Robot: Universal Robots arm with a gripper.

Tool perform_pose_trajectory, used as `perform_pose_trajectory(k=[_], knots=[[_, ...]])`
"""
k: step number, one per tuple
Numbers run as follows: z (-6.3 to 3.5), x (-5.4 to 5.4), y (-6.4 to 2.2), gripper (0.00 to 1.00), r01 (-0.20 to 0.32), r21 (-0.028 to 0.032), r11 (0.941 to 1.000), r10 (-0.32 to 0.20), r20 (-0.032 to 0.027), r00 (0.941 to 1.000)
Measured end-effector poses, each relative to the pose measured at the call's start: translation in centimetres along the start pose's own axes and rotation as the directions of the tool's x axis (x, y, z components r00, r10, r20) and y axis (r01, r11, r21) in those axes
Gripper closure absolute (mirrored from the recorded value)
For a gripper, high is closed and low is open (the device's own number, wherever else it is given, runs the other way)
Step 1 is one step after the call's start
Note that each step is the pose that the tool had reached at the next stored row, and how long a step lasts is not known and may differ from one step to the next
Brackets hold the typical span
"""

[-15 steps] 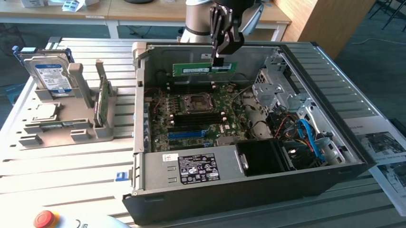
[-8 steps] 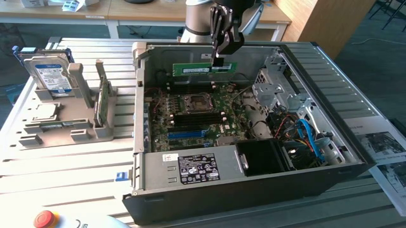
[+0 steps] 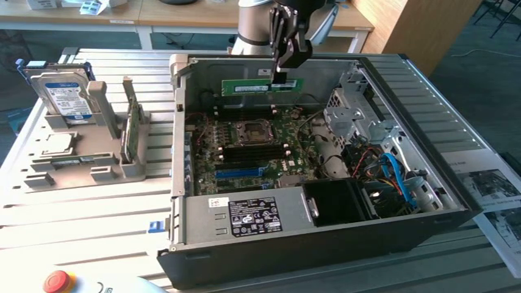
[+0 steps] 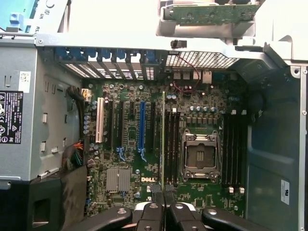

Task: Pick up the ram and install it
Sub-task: 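Pick up the ram and move it above insertion slot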

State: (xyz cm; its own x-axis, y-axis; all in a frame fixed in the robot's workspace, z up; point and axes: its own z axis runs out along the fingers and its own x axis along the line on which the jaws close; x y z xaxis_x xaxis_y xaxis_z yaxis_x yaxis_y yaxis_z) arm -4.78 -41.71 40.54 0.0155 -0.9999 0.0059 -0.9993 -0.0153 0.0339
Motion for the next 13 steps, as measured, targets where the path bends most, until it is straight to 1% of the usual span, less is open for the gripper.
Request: perform_pose_trajectory(k=[8, 13], knots=[[0.04, -0.92, -0.19, 0.88, 0.0, 0.0, 1.0, 0.0, -0.0001, 1.0], [0.21, -1.03, -0.21, 0.88, 0.0, 0.0001, 1.0, 0.0, 0.0, 1.0]])
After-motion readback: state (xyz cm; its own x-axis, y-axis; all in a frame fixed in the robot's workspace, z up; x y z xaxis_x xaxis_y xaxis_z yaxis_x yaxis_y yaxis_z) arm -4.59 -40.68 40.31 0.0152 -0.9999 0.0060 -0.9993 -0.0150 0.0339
